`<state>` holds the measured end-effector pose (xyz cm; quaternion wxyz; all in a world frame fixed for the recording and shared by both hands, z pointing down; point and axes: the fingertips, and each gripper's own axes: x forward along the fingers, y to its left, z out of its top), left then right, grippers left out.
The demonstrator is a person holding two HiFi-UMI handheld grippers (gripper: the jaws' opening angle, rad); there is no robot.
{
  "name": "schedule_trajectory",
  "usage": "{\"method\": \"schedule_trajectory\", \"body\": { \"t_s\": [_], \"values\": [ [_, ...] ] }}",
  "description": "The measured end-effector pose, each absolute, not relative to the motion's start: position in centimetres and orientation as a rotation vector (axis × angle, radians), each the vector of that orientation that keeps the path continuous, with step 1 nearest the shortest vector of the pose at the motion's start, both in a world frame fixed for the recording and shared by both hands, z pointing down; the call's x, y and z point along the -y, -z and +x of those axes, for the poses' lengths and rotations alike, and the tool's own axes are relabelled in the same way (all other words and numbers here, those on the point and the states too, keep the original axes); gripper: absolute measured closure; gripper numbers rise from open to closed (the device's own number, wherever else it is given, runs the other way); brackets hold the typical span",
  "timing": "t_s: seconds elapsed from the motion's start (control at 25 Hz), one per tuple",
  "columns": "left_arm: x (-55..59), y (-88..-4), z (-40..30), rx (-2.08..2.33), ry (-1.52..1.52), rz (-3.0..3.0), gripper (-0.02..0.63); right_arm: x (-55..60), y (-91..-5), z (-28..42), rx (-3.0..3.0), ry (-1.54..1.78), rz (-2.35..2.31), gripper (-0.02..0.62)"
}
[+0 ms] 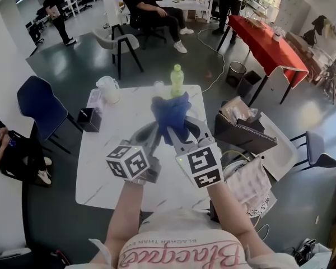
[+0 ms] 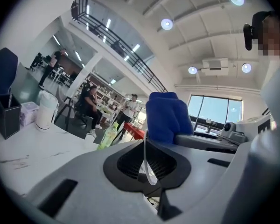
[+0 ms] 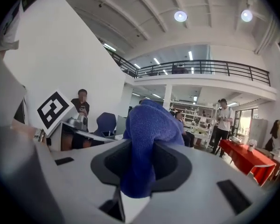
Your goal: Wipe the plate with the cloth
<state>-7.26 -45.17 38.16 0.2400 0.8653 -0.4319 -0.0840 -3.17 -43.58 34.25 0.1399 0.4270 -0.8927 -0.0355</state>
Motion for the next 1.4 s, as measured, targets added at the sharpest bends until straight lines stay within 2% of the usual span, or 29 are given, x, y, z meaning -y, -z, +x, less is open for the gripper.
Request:
{"method": "schedule_trajectory", "body": {
  "t_s": [0.28, 0.72, 0.84, 1.04, 1.4],
  "values": [
    [44.4, -37.2, -7.5, 1.190, 0.273, 2.371, 0.591, 45.9, -34.2, -1.6, 2.489, 0.159, 1.305, 0.492],
    [44.4, -36.0, -8.4, 1.168, 0.387, 2.372, 0.591, 47.4, -36.4, 8.7, 2.236, 0.088, 1.563, 0.491],
    [44.5, -36.0, -8.6, 1.178, 0.389, 2.372, 0.589, 46.0, -36.5, 9.6, 2.264, 0.039, 1.589, 0.492],
    [44.5, -36.1, -8.4, 1.182, 0.391, 2.377, 0.590, 43.0, -35.8, 7.2, 2.377, 0.021, 1.510, 0.492],
    [44.5, -36.2, -8.2, 1.169, 0.393, 2.375, 0.589, 39.8, -36.2, -1.8, 2.560, 0.070, 1.202, 0.491]
  ]
}}
